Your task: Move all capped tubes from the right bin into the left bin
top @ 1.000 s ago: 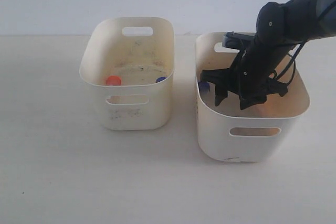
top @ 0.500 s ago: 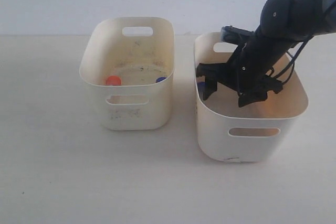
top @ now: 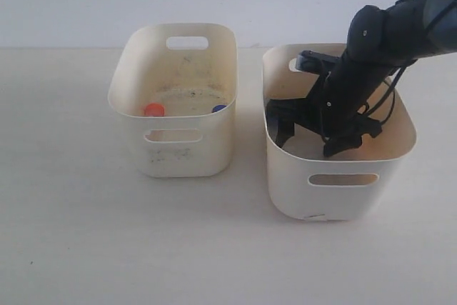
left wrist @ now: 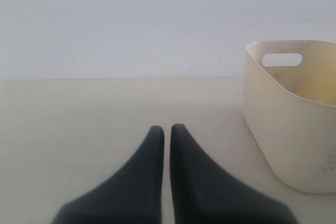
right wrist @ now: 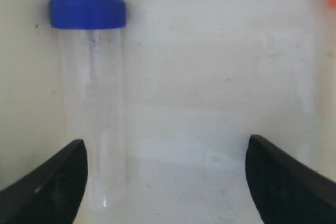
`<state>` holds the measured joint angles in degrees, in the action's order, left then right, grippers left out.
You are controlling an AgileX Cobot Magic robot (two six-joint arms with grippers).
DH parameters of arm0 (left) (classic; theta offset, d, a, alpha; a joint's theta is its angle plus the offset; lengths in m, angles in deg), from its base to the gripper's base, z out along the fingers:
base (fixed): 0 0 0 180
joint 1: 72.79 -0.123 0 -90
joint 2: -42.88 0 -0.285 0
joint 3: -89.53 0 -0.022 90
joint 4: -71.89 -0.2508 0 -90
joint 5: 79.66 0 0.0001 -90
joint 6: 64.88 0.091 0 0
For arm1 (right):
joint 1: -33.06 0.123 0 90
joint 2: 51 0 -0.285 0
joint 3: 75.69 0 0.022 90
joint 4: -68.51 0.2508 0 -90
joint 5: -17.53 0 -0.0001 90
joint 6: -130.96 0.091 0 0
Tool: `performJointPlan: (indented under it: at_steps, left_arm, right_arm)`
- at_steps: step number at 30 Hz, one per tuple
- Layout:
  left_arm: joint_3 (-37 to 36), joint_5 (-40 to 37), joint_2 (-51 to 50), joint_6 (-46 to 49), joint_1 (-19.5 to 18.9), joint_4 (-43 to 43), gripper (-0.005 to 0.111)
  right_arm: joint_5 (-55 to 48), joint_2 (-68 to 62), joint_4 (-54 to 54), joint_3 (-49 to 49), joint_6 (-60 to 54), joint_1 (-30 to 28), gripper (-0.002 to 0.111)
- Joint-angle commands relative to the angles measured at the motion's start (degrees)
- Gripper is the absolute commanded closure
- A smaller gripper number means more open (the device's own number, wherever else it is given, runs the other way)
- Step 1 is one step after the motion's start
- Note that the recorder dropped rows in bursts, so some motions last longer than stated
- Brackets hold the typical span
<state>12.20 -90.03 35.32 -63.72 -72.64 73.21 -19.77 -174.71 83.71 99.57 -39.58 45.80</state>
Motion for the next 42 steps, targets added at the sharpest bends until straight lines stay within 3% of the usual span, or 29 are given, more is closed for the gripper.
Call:
performJointPlan:
  at_steps: [1, 11, 24, 37, 42]
  left_arm:
    - [0.12, 0.38, -0.23, -0.24, 0.41, 0.19, 0.103]
    - [0.12, 0.38, -0.23, -0.24, 0.41, 0.19, 0.103]
    - [0.12, 0.38, -0.23, -0.24, 0.41, 0.19, 0.103]
    - [0.12, 0.38, -0.23, -0.24, 0.41, 0.19, 0.103]
    - [0.12, 0.38, -0.23, -0.24, 0.41, 0.19, 0.103]
  right_arm:
    - [-1.53, 1.68, -7.84, -0.40, 2.83, -0.16, 0.031]
    - [-2.57, 8.47, -18.58, -0.40, 10.77, -0.16, 0.031]
    - [0.31, 5.01, 2.19, -0.40, -3.16, -0.16, 0.031]
    - [-1.19, -0.82, 4.35, -0.40, -5.61, -0.16, 0.031]
    - [-0.99, -1.83, -1.34, -0.40, -2.05, -0.16, 0.031]
